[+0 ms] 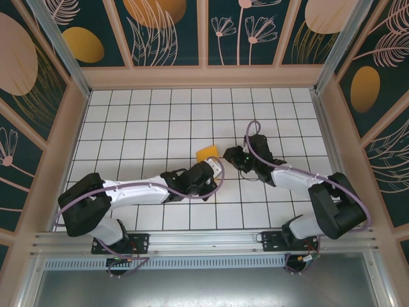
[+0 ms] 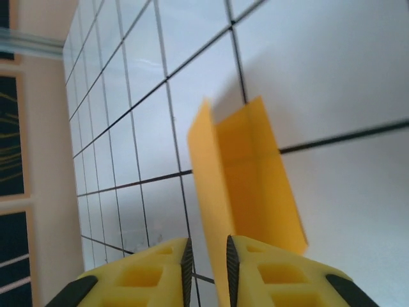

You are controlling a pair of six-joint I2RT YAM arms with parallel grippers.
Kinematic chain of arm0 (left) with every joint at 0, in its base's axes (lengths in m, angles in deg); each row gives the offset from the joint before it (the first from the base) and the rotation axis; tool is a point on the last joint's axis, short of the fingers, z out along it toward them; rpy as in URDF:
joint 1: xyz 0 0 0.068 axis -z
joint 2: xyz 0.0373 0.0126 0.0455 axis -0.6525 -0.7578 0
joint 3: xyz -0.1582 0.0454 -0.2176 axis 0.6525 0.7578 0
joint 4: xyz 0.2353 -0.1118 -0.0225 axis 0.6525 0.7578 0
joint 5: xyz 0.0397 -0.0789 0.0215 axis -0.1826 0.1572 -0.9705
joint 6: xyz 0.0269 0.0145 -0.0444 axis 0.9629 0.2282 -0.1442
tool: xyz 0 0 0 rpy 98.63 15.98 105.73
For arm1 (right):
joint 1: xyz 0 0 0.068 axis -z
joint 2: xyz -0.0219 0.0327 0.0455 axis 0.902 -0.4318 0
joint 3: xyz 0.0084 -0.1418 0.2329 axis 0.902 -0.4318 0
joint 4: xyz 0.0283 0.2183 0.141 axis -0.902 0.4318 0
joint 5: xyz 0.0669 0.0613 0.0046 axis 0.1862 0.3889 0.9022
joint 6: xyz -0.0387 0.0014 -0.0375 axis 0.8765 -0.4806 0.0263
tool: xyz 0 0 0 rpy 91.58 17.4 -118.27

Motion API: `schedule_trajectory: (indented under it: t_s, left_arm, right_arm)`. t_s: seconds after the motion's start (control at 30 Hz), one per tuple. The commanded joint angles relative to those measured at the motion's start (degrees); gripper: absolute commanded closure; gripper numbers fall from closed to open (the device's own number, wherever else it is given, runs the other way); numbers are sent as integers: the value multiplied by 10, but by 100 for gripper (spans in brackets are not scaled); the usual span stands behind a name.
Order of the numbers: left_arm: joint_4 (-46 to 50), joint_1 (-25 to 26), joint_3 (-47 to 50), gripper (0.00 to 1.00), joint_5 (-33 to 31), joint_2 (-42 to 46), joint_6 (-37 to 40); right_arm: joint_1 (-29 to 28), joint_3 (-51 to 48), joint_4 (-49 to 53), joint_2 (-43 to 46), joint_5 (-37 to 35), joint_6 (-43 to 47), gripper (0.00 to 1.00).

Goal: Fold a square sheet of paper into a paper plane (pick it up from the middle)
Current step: Third fold the triangle at the center of the table.

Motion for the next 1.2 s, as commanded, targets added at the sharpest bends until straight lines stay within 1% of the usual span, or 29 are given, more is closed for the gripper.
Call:
schedule_trajectory:
  t_s: [0.0, 0.03, 0.1, 0.17, 0.2, 0.23, 0.33, 0.37, 0.47, 0.53, 0.63, 0.7, 0.77, 0.97, 1.07, 1.17]
  left_arm:
    - [-17, -21, 16, 100, 87, 19, -4]
    - [-18, -24, 17, 100, 96, 20, -5]
    - [-16, -31, 18, 100, 119, 20, -5]
    - [-17, -38, 23, 100, 137, 19, -8]
    - [-17, -40, 26, 100, 140, 21, -12]
    - [-20, -43, 32, 100, 143, 25, -15]
    - [-25, -55, 43, 100, 157, 37, -19]
    - [-24, -60, 42, 100, 168, 39, -19]
    - [-24, -70, 45, 100, 190, 42, -20]
    - [-21, -74, 48, 100, 193, 41, -21]
    - [-26, -82, 53, 100, 197, 40, -28]
    - [-29, -94, 55, 100, 212, 34, -33]
    - [-31, -107, 55, 100, 229, 25, -37]
    - [-34, -134, 52, 100, 244, 11, -42]
    - [-29, -144, 43, 100, 245, -13, -43]
    - [-25, -147, 43, 100, 227, -27, -53]
  right_arm:
    - [-2, 37, 10, -36, 36, 42, 80]
    - [-4, 45, 3, -49, 47, 44, 81]
    - [-14, 66, -1, -76, 59, 49, 86]
    - [-15, 82, 3, -93, 52, 53, 87]
    - [-27, 90, 16, -100, 29, 49, 89]
    - [-30, 95, 22, -106, 15, 49, 89]
    - [-32, 115, 3, -147, 58, 61, 89]
    - [-35, 129, 13, -164, 62, 66, 89]
    - [-47, 164, 49, -202, 46, 90, 90]
    - [-52, 189, 89, -223, 26, 102, 90]
    - [-58, 198, 108, -241, 12, 119, 90]
    - [-61, 199, 120, -250, -3, 127, 90]
    - [-63, 198, 124, -259, -6, 135, 90]
    - [-71, 194, 130, -270, -16, 144, 90]
    - [-73, 196, 136, -273, -21, 147, 90]
    - [-74, 196, 138, -274, -22, 147, 90]
